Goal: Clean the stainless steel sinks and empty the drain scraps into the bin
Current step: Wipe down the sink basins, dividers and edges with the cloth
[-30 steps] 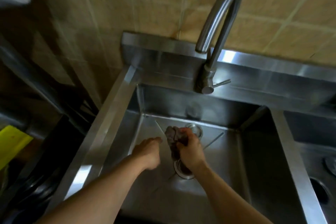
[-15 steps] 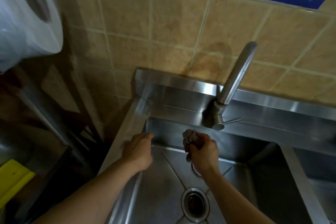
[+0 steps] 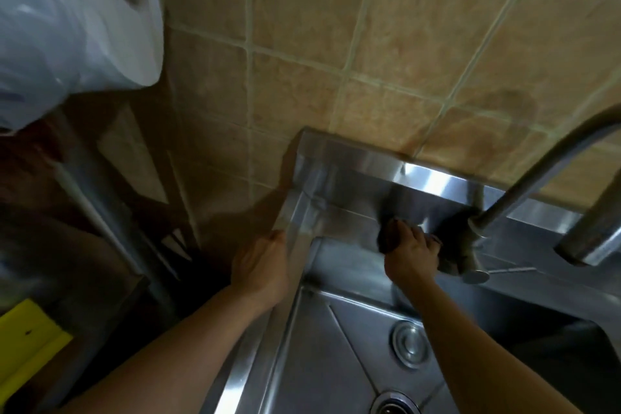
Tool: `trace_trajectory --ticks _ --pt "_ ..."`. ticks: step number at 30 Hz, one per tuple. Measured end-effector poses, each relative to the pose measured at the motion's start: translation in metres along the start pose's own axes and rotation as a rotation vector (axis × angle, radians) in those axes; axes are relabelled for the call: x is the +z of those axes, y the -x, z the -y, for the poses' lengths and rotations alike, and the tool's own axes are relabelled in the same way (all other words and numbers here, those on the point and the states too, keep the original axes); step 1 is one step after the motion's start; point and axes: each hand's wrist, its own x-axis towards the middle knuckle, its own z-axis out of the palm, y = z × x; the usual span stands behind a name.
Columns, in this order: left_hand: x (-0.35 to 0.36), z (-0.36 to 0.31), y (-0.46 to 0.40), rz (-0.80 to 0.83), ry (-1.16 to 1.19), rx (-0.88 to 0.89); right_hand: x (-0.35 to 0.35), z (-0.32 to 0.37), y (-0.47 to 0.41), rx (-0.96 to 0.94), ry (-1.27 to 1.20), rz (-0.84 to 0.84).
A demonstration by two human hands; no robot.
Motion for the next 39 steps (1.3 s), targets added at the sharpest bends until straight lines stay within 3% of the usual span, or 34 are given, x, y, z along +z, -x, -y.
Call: trace_trajectory --ticks 3,8,14,17,20,24,29,34,39 --pt "0.002 0.004 0.0 -0.028 -0.009 0.02 0.013 0.033 0.004 -0.195 -0.029 -0.044" --pt "-0.005 0.008 0.005 -0.044 0.017 0.102 0.041 0.1 -0.017 -0.396 -0.133 0.086" --pt "-0.01 0.015 0.004 -0.02 0.071 0.113 0.044 0.103 -0.008 -0.532 -0.144 0.092" --pt "-0.011 0.022 0.01 0.008 0.131 0.062 0.037 0.091 0.023 -0.47 -0.294 0.016" --pt "-0.012 0.03 0.02 -0.007 0.165 0.025 0.019 0.09 0.041 -0.533 -0.289 0.261" --pt "-0.016 0.038 0.027 -0.034 0.185 0.006 0.011 0.11 0.018 -0.412 -0.476 0.072" --pt "-0.012 0.052 0.032 -0.065 0.225 0.019 0.039 0.135 -0.007 -0.531 -0.219 0.138" --pt "-0.011 0.063 0.042 -0.042 0.217 -0.052 0.05 0.122 0.042 -0.684 -0.303 0.068" --pt "-0.013 0.064 0.072 -0.037 0.228 -0.087 0.033 0.116 0.108 -0.702 -0.349 0.156"
